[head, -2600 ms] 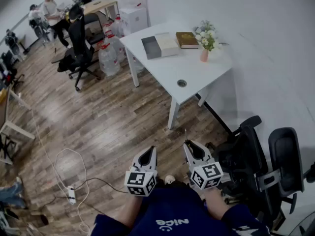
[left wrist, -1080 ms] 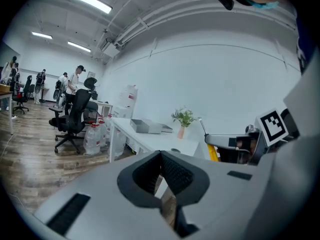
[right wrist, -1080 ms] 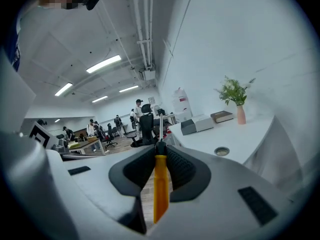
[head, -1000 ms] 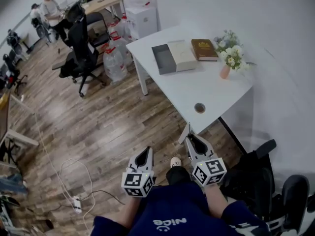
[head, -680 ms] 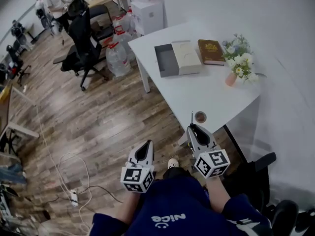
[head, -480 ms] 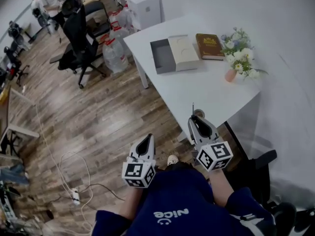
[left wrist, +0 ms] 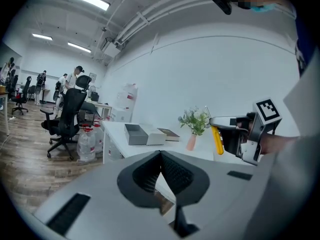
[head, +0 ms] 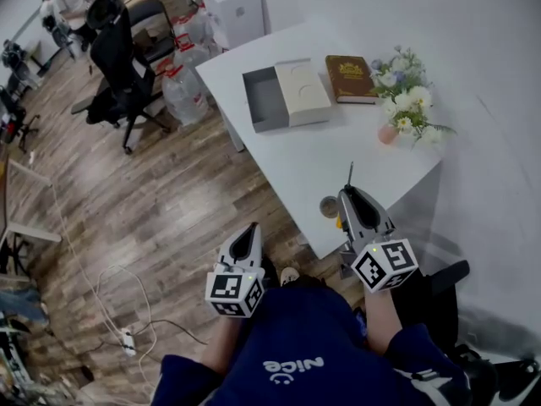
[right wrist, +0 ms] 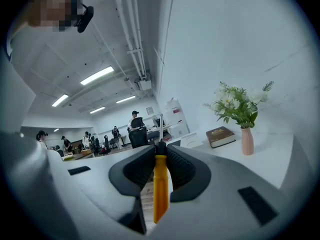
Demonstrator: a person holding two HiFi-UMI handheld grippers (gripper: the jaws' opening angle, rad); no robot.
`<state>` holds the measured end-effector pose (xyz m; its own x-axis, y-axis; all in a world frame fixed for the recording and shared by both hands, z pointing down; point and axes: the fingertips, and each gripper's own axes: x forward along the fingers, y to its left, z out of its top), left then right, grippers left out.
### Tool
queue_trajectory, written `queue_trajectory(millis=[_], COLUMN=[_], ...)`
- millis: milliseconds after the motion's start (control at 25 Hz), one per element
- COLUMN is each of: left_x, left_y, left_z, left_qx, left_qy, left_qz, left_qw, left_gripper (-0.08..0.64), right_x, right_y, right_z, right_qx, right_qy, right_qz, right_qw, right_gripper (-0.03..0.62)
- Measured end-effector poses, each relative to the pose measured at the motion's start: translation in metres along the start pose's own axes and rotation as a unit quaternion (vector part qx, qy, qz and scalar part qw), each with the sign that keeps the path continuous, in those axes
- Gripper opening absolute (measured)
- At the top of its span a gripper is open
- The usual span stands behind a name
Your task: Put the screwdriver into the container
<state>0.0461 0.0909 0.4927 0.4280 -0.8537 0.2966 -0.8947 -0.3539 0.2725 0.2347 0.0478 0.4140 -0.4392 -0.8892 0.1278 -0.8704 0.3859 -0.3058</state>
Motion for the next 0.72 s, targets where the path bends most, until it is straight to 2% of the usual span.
queue_trajectory(millis=[240, 560, 720], left_x=[0.038, 0.108, 0.137], left_y=[0.022, 0.066, 0.096], left_z=[0.011, 0.057, 0.077], left_qx=[0.003, 0.011, 0.014], left_qy=[0.009, 0.006, 0.007], left_qz=[-0.025, -0.065, -0.074], left_qw=[0.9996, 0.9978, 0.9971], left_gripper=[0.017, 0.017, 0.017], right_x=[0.029, 0.108, 0.149], right_y=[-0.010, -0.002, 0.001], right_z=[0.013, 0.030, 0.035], right_qx=[-0.003, -0.021, -0.023], right_qy=[-0.014, -0.015, -0.013], right_qz=[-0.020, -0.026, -0.032], right_qw=[1.000, 0.999, 0.999], right_gripper=[0.089, 0.089, 0.089])
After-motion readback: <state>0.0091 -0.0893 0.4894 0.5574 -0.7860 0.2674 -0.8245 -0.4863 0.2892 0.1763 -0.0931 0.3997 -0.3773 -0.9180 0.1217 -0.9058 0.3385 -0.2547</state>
